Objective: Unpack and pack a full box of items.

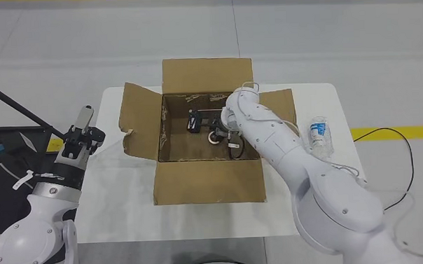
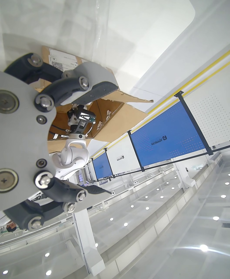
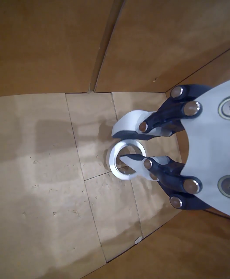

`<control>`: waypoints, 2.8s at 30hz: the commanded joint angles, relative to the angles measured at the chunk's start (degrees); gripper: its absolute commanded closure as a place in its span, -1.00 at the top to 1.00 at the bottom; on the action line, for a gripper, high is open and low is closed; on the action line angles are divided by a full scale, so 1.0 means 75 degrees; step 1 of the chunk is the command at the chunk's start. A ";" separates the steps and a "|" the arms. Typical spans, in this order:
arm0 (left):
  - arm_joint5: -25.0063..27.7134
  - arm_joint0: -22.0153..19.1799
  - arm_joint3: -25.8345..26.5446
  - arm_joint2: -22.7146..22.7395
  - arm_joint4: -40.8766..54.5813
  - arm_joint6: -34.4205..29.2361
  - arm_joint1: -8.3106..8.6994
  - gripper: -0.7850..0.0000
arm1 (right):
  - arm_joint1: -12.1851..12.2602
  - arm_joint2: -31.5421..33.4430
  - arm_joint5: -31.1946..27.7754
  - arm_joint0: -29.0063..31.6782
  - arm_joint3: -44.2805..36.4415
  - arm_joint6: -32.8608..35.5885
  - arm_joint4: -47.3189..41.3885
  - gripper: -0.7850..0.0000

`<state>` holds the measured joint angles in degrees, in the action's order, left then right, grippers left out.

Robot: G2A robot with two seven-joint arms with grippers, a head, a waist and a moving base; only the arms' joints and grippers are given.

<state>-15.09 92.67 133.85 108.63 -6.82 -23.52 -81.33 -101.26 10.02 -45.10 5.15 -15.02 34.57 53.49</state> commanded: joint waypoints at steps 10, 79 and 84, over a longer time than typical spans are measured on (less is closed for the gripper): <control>0.0000 0.0000 0.0000 0.0000 0.0000 0.0000 0.0000 1.00 | -0.0138 0.0177 -0.0440 -0.0244 0.0381 -0.0689 0.0032 -0.33; 0.0000 0.0000 0.0000 0.0000 0.0000 0.0000 0.0000 1.00 | 0.6810 0.8548 0.3213 0.7059 -1.3610 0.0515 0.0914 1.00; 0.0000 0.0000 0.0000 0.0000 0.0000 0.0000 0.0000 1.00 | 0.6967 1.0116 0.3839 0.8615 -1.4248 0.1046 0.0761 1.00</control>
<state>-15.09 92.67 133.85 108.63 -6.82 -23.52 -81.33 -49.17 82.65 -17.40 66.60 -121.06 41.87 59.69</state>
